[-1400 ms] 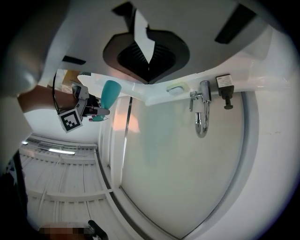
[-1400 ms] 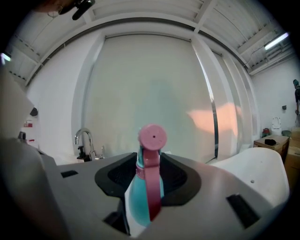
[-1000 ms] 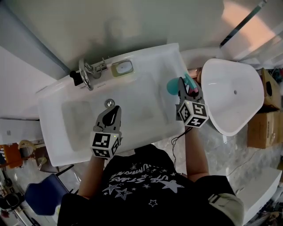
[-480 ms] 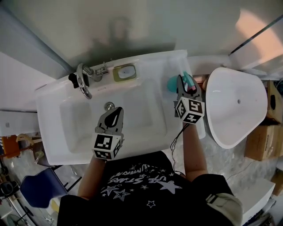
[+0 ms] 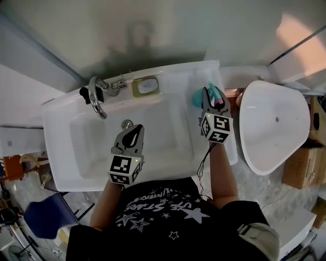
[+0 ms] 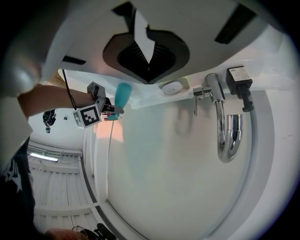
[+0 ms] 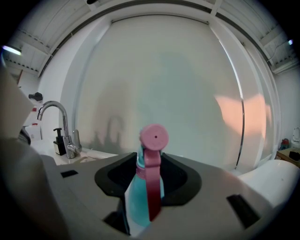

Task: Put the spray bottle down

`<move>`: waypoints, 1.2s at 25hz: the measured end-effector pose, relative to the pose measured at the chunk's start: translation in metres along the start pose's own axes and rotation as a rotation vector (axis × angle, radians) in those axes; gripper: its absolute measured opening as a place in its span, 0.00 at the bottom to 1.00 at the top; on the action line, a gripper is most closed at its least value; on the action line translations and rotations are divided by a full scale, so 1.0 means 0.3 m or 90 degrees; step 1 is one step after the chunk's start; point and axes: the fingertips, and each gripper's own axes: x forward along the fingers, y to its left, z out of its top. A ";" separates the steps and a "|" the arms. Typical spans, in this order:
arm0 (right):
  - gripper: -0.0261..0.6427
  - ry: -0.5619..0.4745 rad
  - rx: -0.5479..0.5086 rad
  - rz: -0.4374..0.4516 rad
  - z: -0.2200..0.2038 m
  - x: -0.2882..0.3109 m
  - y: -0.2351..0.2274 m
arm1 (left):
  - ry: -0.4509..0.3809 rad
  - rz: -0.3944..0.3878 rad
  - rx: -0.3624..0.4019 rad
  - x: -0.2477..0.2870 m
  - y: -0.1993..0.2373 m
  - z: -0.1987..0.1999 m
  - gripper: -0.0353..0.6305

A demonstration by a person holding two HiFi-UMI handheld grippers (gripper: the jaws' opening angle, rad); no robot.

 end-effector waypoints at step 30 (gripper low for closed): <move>0.44 -0.019 0.034 -0.120 0.030 -0.618 0.275 | -0.055 -0.086 0.023 -0.517 0.063 -0.126 0.08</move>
